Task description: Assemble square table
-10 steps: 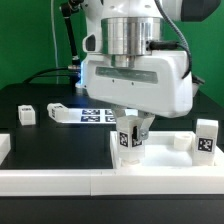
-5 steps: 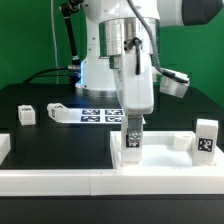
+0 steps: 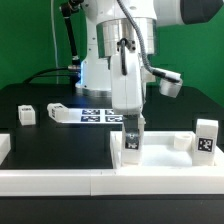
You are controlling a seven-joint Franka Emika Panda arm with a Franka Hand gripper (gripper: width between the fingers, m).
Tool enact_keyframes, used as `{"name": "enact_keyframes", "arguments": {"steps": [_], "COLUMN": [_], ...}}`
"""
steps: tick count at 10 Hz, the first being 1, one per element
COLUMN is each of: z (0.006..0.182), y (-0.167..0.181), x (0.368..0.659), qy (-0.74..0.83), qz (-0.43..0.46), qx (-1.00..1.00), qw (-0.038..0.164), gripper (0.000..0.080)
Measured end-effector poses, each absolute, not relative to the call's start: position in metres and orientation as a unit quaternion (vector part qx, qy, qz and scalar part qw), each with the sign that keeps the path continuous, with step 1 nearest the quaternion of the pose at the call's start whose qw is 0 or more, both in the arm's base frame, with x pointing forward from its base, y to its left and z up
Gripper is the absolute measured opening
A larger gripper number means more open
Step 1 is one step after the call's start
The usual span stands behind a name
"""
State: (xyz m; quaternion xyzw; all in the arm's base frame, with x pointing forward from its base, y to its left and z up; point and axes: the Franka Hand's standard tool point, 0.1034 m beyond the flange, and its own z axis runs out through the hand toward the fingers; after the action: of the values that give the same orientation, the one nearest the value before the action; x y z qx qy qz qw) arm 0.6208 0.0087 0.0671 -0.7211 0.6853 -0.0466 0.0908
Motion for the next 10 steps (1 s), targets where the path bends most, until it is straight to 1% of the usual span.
{"name": "enact_keyframes", "arguments": {"steps": [1, 2, 6, 7, 8, 10], "z": [0.069, 0.069, 0.069, 0.069, 0.069, 0.068], "y": [0.012, 0.015, 0.011, 0.007, 0.006, 0.005], "x": [0.623, 0.623, 0.623, 0.623, 0.624, 0.623], "qy": [0.616, 0.574, 0.446, 0.347, 0.280, 0.251], "qz": [-0.052, -0.055, -0.067, -0.073, -0.073, -0.074], "qx": [-0.782, -0.813, -0.890, -0.934, -0.957, -0.965], "qw": [0.078, 0.075, 0.061, 0.045, 0.033, 0.029], "gripper": [0.0612, 0.0644, 0.0649, 0.0649, 0.0649, 0.0640]}}
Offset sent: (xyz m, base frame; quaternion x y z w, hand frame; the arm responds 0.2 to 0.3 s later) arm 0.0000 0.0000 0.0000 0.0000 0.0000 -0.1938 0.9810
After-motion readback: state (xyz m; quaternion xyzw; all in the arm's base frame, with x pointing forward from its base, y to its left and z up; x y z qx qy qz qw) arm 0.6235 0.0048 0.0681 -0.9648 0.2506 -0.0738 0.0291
